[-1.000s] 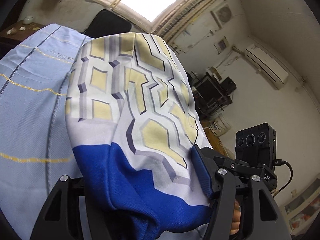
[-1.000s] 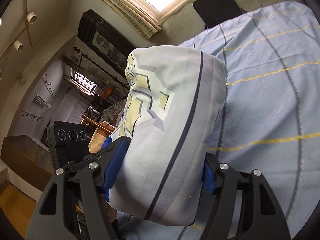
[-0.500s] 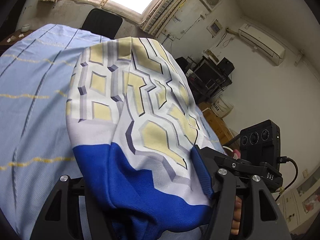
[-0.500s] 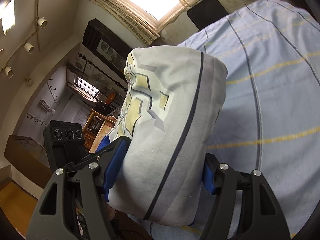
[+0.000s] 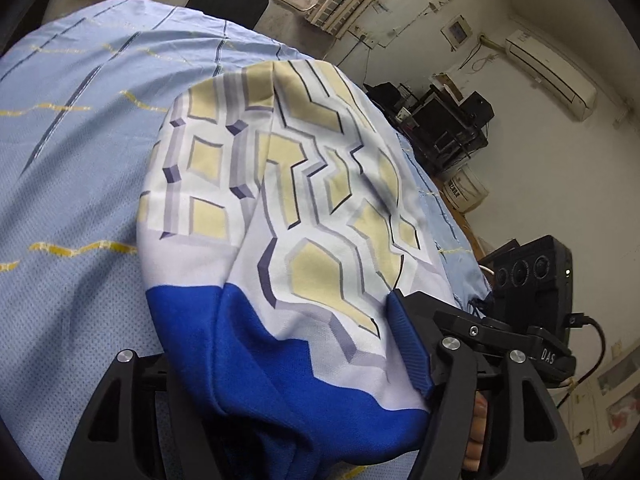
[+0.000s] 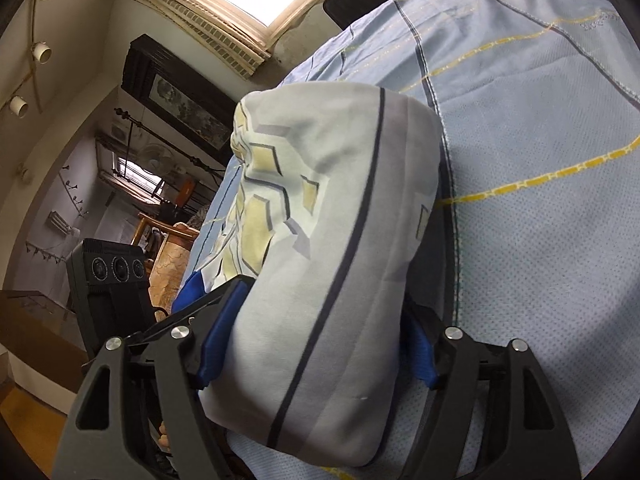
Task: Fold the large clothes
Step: 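Release the bundle with both grippers and pull them back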
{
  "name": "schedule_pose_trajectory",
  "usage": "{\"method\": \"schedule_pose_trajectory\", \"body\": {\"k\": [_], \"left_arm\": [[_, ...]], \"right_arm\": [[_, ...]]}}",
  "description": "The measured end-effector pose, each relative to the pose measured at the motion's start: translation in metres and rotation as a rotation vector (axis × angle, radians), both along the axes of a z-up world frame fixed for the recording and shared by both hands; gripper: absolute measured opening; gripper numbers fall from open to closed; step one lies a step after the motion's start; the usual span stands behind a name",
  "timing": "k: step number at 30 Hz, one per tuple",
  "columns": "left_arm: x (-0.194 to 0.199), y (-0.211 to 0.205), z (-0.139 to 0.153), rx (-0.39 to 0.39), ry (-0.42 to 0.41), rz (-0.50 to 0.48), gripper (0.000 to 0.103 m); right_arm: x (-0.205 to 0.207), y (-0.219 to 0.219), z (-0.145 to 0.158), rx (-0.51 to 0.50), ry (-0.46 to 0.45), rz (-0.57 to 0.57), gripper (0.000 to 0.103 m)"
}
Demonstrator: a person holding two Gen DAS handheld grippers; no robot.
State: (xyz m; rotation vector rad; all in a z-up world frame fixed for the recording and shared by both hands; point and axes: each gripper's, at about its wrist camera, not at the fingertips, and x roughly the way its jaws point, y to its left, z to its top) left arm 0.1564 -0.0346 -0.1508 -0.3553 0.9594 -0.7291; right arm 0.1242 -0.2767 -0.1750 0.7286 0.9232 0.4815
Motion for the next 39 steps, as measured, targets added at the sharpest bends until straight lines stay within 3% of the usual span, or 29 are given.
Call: {"method": "schedule_pose_trajectory", "body": {"k": [2,5,9,10,13,16,20,25,30,35,39], "left_arm": [[-0.004,0.002,0.002,0.011,-0.005,0.012,0.072],[-0.021,0.005,0.024,0.092,-0.083,0.069,0.074],[-0.054,0.009,0.06,0.228,-0.232,0.183,0.073],[-0.064,0.009,0.07,0.249,-0.267,0.209,0.078],[-0.096,0.008,0.099,0.29,-0.375,0.279,0.09],[-0.135,0.003,0.126,0.344,-0.509,0.316,0.098],[-0.185,0.001,0.148,0.375,-0.621,0.366,0.099],[-0.221,0.002,0.157,0.425,-0.684,0.44,0.099],[-0.235,-0.002,0.16,0.443,-0.708,0.479,0.099],[-0.229,-0.004,0.154,0.465,-0.701,0.482,0.099],[-0.214,-0.004,0.141,0.481,-0.65,0.481,0.099]], "right_arm": [[-0.001,-0.001,-0.004,0.004,-0.005,0.005,0.073],[-0.007,-0.002,0.006,-0.019,-0.022,-0.013,0.074],[-0.024,-0.003,0.048,-0.163,-0.127,-0.096,0.073],[-0.031,-0.002,0.06,-0.199,-0.157,-0.115,0.073],[-0.058,0.003,0.097,-0.296,-0.258,-0.17,0.074],[-0.092,0.015,0.128,-0.357,-0.372,-0.194,0.086],[-0.129,0.032,0.154,-0.415,-0.453,-0.206,0.088],[-0.17,0.03,0.165,-0.424,-0.483,-0.268,0.091],[-0.204,0.035,0.165,-0.529,-0.507,-0.295,0.096],[-0.205,0.042,0.159,-0.58,-0.514,-0.272,0.097],[-0.195,0.045,0.15,-0.575,-0.487,-0.248,0.097]]}}
